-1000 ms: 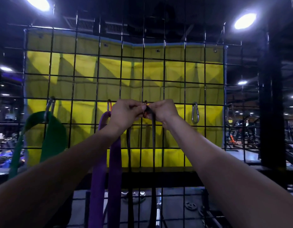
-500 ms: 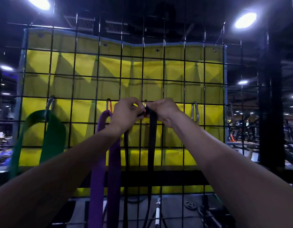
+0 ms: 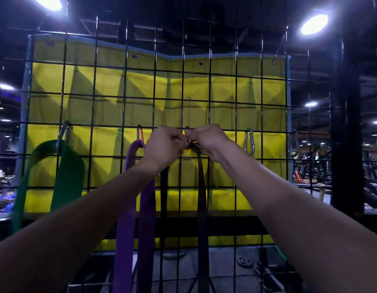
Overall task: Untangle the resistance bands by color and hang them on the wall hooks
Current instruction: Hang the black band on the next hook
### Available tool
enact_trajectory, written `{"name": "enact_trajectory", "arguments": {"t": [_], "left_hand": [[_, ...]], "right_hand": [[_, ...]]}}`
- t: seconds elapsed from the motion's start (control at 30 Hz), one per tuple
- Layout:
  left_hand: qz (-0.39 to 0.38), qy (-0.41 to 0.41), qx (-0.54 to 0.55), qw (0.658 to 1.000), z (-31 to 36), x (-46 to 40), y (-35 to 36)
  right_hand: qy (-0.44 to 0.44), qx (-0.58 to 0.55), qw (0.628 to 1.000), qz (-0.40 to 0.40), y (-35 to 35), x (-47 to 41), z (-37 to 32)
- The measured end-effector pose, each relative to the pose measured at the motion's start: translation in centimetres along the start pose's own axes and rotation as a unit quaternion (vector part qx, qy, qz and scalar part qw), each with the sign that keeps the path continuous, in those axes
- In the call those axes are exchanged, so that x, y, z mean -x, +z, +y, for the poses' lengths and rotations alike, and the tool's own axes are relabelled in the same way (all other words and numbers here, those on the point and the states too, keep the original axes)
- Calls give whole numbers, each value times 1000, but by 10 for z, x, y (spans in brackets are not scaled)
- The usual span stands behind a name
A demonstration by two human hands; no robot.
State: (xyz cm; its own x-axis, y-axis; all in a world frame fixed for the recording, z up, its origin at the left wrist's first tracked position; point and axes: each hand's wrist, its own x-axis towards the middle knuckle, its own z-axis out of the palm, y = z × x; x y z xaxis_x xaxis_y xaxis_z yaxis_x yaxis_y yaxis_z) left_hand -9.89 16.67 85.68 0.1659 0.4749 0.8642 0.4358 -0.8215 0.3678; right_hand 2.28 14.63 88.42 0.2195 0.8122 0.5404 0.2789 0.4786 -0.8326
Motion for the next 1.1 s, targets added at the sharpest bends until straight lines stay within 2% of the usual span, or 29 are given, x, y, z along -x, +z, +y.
{"name": "enact_trajectory", "arguments": {"t": [0.27, 0.43, 0.53, 0.63, 0.73, 0.87, 1.1], "left_hand": [[10, 80, -141, 987, -8, 9, -2], [24, 58, -128, 990, -6, 14, -1], [26, 14, -117, 993, -6, 17, 4], [24, -11, -56, 998, -4, 17, 10], [25, -8, -20, 999, 1, 14, 15], [22, -9, -42, 999, 7, 11, 21], [-6, -19, -78, 997, 5, 6, 22]], "right_hand": [[12, -10, 999, 30, 3, -4, 2], [4, -36, 999, 4, 3, -1, 9], [-35, 2, 999, -34, -6, 8, 14], [-68, 62, 993, -68, -16, 18, 20], [-106, 125, 985, -47, -19, 23, 24], [-160, 203, 966, -9, -23, 23, 23], [-179, 216, 960, 20, -23, 26, 21]]}}
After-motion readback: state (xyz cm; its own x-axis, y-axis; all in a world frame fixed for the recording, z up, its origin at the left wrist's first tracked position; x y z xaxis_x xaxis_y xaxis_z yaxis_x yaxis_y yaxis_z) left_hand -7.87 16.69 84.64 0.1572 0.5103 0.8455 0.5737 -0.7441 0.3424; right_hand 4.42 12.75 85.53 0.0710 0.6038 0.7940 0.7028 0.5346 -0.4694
